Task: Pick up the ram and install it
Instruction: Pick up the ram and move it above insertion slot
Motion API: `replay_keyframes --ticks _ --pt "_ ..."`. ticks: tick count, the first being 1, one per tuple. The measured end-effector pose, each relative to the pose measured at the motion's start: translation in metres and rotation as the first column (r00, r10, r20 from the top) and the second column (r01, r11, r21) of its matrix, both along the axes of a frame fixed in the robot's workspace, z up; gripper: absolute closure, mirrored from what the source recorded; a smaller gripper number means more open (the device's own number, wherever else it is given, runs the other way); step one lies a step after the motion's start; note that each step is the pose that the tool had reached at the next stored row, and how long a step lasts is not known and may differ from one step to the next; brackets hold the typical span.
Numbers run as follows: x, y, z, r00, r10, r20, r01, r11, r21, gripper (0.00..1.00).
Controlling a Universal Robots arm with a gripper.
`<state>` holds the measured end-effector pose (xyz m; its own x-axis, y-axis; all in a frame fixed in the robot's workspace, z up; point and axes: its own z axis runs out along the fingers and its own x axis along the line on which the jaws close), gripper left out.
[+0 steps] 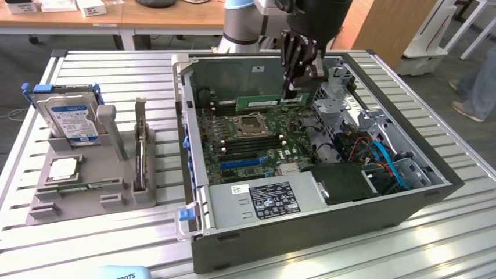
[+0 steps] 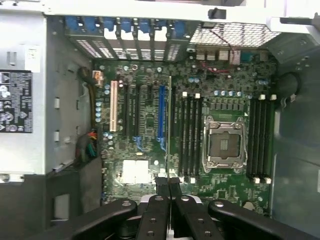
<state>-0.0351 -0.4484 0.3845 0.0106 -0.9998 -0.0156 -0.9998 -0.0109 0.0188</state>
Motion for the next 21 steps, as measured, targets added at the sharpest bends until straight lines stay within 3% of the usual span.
replay_keyframes --ticks 9,14,15,21 --pt "0.000 0.0268 -0.0036 1.0000 -0.001 0.0000 0.001 1.0000 0.0000 0.88" --pt "0.000 0.0396 -0.0049 1.0000 -0.003 0.0000 0.003 1.0000 0.0001 0.88" --pt "0.000 0.0412 -0.0049 1.0000 -0.003 -0.0001 0.003 1.0000 -0.0002 0.88" --pt "0.000 0.0414 -0.0054 1.0000 -0.003 0.0000 0.003 1.0000 0.0001 0.88"
